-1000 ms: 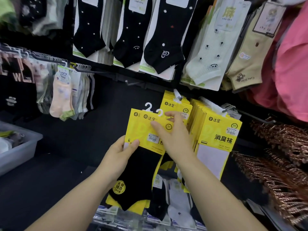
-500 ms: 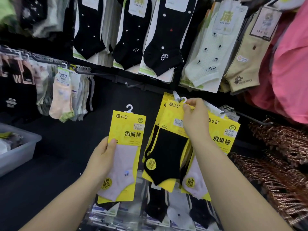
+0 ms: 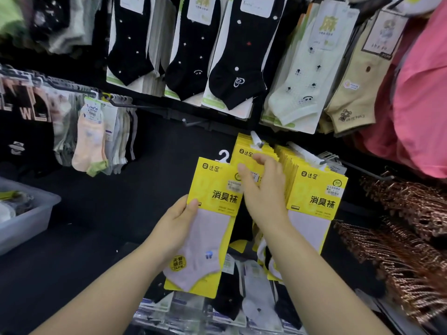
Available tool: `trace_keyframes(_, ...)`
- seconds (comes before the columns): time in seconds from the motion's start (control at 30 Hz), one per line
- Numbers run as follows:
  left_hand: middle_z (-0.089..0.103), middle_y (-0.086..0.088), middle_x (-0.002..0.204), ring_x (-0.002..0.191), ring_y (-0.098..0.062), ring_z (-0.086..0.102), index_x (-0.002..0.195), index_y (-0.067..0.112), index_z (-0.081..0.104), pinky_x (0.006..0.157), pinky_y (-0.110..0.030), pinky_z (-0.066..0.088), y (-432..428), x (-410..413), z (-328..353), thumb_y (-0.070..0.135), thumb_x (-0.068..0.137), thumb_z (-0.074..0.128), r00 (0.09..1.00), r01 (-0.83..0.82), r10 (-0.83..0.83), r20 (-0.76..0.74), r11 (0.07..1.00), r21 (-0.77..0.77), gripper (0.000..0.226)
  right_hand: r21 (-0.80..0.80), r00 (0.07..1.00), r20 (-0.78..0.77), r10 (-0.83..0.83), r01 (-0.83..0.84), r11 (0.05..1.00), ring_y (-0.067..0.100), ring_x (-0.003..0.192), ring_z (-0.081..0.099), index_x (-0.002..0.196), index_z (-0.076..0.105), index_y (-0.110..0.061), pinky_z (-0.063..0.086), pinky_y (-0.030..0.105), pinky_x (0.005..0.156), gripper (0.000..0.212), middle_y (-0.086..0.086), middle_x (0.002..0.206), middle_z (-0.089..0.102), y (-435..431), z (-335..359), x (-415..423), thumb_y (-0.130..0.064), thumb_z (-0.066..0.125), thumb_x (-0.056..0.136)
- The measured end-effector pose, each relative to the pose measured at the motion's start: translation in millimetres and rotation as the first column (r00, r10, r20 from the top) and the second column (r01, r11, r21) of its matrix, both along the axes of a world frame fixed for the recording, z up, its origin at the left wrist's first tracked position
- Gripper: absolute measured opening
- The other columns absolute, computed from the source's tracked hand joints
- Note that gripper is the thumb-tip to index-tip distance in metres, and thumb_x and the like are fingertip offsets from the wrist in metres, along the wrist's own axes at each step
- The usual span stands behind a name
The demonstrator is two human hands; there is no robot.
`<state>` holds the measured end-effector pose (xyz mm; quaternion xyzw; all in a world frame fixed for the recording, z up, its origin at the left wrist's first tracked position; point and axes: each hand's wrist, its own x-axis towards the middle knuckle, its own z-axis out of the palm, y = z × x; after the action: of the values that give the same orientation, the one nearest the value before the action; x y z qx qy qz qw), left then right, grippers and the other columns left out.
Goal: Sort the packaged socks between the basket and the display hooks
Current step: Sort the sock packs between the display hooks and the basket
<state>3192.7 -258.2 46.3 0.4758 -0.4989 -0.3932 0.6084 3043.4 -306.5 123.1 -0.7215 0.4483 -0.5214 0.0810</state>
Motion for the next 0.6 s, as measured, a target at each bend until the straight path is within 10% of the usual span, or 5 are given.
trace_keyframes(0.2,0.064,-0.009,0.108,0.091,-0.012,0.057,0.116,0.023,0.056,0.078,-0.021,0.045,-9.4,-23.3,3.8,0.020,0.099,0.048,0.990,0.072,-0.066,0.127,0.996,-0.044,0.019,0.063,0.975,0.222,0.010,-0.025,0.998,0.023,0.092,0.057,0.101,0.057,-0.026,0.047,0.036,0.084,0.010,-0.006,0.106,0.060,-0.4,6.8,-18.1,-0.020,0.054,0.094)
trace_keyframes(0.33,0.058,0.012,0.121,0.102,-0.004,0.060,0.134,0.033,0.043,0.076,-0.006,0.046,-14.4,-25.1,6.6,0.015,0.097,0.052,0.974,0.130,-0.118,0.195,0.990,-0.051,0.043,0.048,0.973,0.211,-0.095,0.087,0.995,0.015,0.070,0.044,0.101,0.052,-0.028,0.035,0.025,0.056,0.011,0.006,0.098,0.052,-17.1,19.2,-31.2,-0.020,0.047,0.097)
trace_keyframes(0.6,0.059,0.010,0.123,0.104,-0.002,0.058,0.130,0.028,0.052,0.079,-0.010,0.045,-14.6,-23.8,4.4,0.014,0.097,0.051,0.973,0.087,-0.082,0.217,0.996,-0.017,0.036,0.107,0.984,0.120,-0.130,0.117,0.987,0.018,0.065,0.051,0.107,0.063,-0.015,0.036,0.023,0.052,0.017,0.011,0.106,0.062,-49.2,30.8,-11.4,-0.017,0.050,0.096)
